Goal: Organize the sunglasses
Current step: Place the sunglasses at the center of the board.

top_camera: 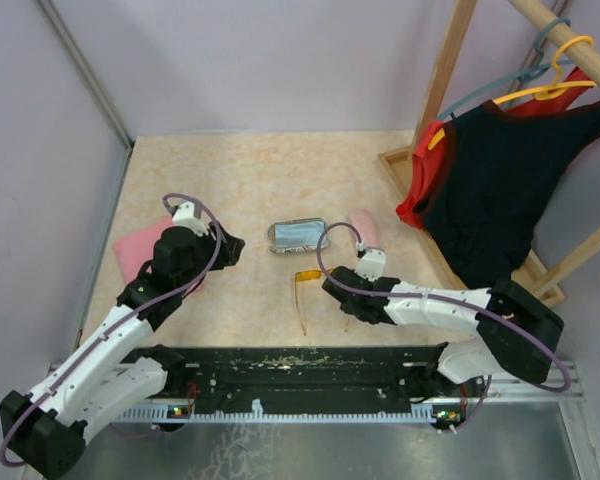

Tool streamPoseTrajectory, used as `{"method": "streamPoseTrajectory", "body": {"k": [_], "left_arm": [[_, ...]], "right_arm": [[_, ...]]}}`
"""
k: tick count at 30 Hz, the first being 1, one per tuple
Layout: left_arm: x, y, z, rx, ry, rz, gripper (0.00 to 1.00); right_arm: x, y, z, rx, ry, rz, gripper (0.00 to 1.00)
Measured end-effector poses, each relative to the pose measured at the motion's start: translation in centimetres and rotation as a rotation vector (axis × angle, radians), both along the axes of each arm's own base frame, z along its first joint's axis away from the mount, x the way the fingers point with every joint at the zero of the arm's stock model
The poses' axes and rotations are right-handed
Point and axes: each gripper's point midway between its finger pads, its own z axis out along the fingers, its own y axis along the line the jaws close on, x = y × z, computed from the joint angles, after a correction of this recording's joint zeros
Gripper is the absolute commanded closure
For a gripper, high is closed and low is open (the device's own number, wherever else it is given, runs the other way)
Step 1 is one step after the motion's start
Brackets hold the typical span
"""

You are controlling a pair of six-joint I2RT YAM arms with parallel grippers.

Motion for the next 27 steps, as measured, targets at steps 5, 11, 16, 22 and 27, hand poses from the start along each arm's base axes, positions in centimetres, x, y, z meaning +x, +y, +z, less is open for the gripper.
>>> {"method": "streamPoseTrajectory", "body": {"k": [5,11,16,22,27], "left_arm": [[0.0,-0.1,-0.2,0.002,0.006,-0.005,0.41],[0.0,-0.1,-0.2,0.007,0.006,-0.009,0.41],[0.0,-0.1,-0.3,0.011,0.004,-0.01,0.41],[0.0,-0.1,-0.6,0.013,0.007,-0.011,0.41],[-0.1,-0.1,-0.5,0.01,0.002,-0.011,0.41]], "right_arm": [[0.5,0.8,0.3,0.017,-0.008,-0.017,0.7],[0.2,1.1,0.9,0.013,-0.011,0.013,0.62],[0.0,0.1,2.9,-0.048,-0.027,0.112,0.64],[1.3,-0.4,4.9,-0.119,-0.049,0.358,0.65],[1.8,1.3,6.0,-0.152,-0.076,0.684,0.69]]}}
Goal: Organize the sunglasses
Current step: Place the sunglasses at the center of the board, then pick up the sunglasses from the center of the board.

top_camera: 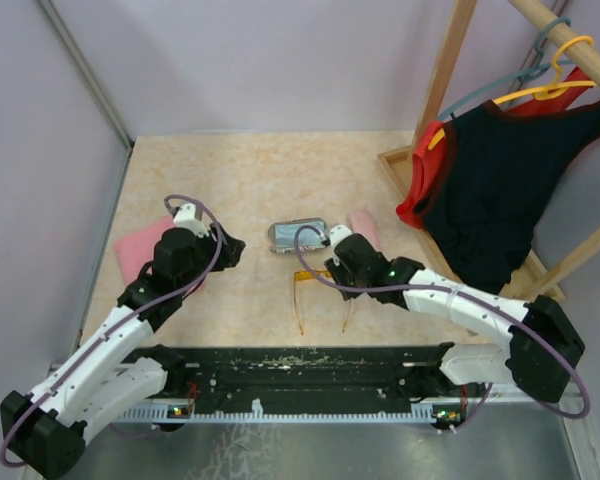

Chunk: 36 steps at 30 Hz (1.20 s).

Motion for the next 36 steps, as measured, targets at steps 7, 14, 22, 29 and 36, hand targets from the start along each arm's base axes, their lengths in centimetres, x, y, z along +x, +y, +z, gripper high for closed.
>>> {"method": "streamPoseTrajectory", "body": {"k": [7,14,22,29,36], "left_arm": [[-0.1,0.0,0.1,-0.002,-0.004,-0.002,0.41],[-0.5,0.5,0.9,0.004,-0.033,0.0,0.41],[-0.8,1.5,1.6,0.019,-0.061,0.029,0.41],[-1.4,3.1,3.3,0.006,-0.121,0.09,0.42],[-1.6,4.1,4.5,-0.006,-0.166,0.134,0.42]], "right_arm": [[2.3,5.1,1.9,-0.018,-0.028,0.395,0.68],[4.4,6.4,0.8,-0.081,0.004,0.562,0.65],[5.8,6.8,-0.4,-0.151,0.048,0.641,0.65],[5.9,5.4,-3.1,-0.209,0.136,0.647,0.65],[5.9,5.1,-4.0,-0.226,0.159,0.657,0.69]]}}
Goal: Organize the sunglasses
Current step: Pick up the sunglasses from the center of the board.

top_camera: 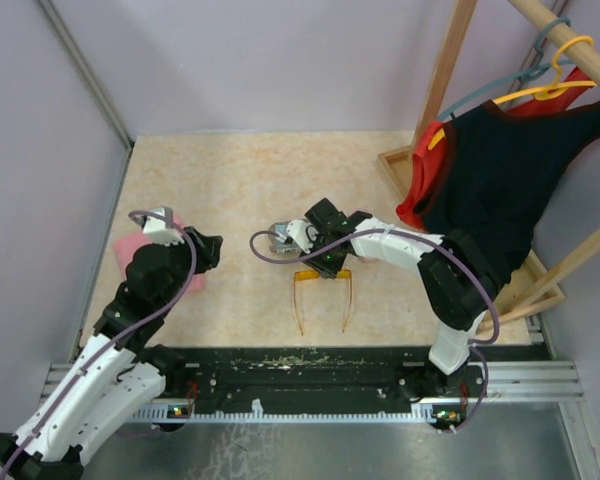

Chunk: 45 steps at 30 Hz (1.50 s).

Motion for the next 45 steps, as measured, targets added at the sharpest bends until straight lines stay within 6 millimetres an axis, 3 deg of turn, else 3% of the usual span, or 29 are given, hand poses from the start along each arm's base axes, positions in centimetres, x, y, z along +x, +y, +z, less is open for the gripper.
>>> {"method": "streamPoseTrajectory", "body": {"k": [11,32,39,45], "left_arm": [[0.3,-0.1,-0.6,0.013,0.02,0.005,0.42],[0.4,-0.1,-1.0,0.02,0.032,0.005,0.41],[0.4,-0.2,-1.0,0.02,0.032,0.004,0.41],[0.5,-0.2,-1.0,0.02,0.035,0.002,0.42]], "right_arm": [[0.6,0.9,0.2,0.02,-0.003,0.014,0.69],[0.6,1.1,-0.4,0.017,0.023,0.016,0.93],[0.6,1.2,0.4,0.033,0.02,-0.018,1.0],[-0.5,0.3,2.7,0.082,0.002,-0.088,1.0]]}}
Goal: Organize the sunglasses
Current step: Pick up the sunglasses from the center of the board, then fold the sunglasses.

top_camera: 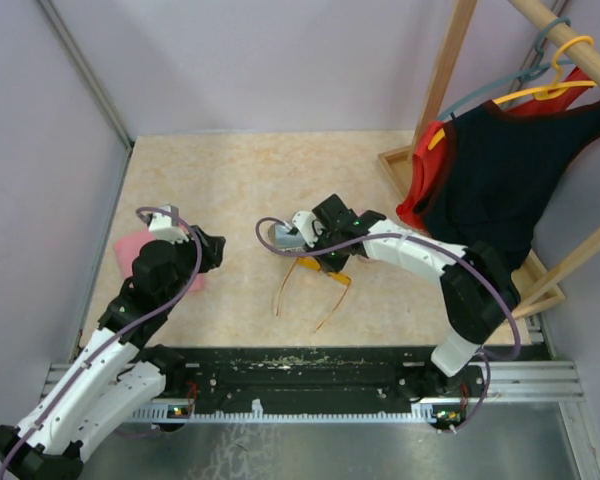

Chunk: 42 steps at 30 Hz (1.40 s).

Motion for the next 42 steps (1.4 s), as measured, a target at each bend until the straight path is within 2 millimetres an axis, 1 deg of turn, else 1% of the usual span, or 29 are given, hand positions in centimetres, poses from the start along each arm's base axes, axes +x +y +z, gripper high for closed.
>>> {"method": "streamPoseTrajectory", "body": {"k": [4,6,10,13,15,19,22,23,25,28,31,35,42], "left_arm": [[0.0,-0.2,0.0,-0.004,0.001,-0.007,0.41],[0.0,-0.4,0.0,-0.009,0.002,-0.014,0.41],[0.2,-1.4,-0.7,-0.013,0.029,-0.06,0.41],[0.6,-2.9,-1.9,-0.01,0.072,-0.119,0.42],[0.8,-4.1,-3.2,-0.005,0.118,-0.167,0.42],[1.0,-6.3,-5.6,-0.003,0.211,-0.26,0.43],[1.1,-8.0,-6.4,-0.005,0.259,-0.322,0.44],[1.2,-8.3,-6.5,-0.008,0.262,-0.332,0.44],[1.1,-9.8,-6.4,-0.01,0.265,-0.37,0.44],[0.5,-11.7,-6.2,-0.013,0.267,-0.421,0.44],[0.1,-12.9,-6.3,-0.017,0.269,-0.446,0.44],[0.0,-13.5,-6.9,-0.016,0.283,-0.445,0.44],[0.1,-13.8,-7.9,0.002,0.303,-0.437,0.44]], "right_arm": [[-1.1,-1.1,1.4,0.032,-0.011,-0.071,1.0],[-1.5,-1.6,1.8,0.043,-0.013,-0.114,1.0],[-2.4,-2.8,2.7,0.073,-0.019,-0.221,1.0],[-3.0,-3.2,3.7,0.104,-0.039,-0.278,1.0],[-3.1,-3.3,4.4,0.12,-0.072,-0.309,1.0],[-3.2,-2.4,6.1,0.154,-0.155,-0.339,1.0],[-3.1,-1.7,6.5,0.16,-0.214,-0.354,1.0],[-3.1,-1.5,6.5,0.159,-0.233,-0.362,1.0],[-2.9,-1.4,6.7,0.155,-0.27,-0.381,1.0],[-2.3,-1.5,7.0,0.155,-0.323,-0.42,1.0],[-1.6,-1.7,7.2,0.162,-0.359,-0.466,1.0],[-1.3,-2.0,7.1,0.165,-0.381,-0.498,1.0],[-0.9,-1.9,7.4,0.183,-0.398,-0.522,1.0]]}}
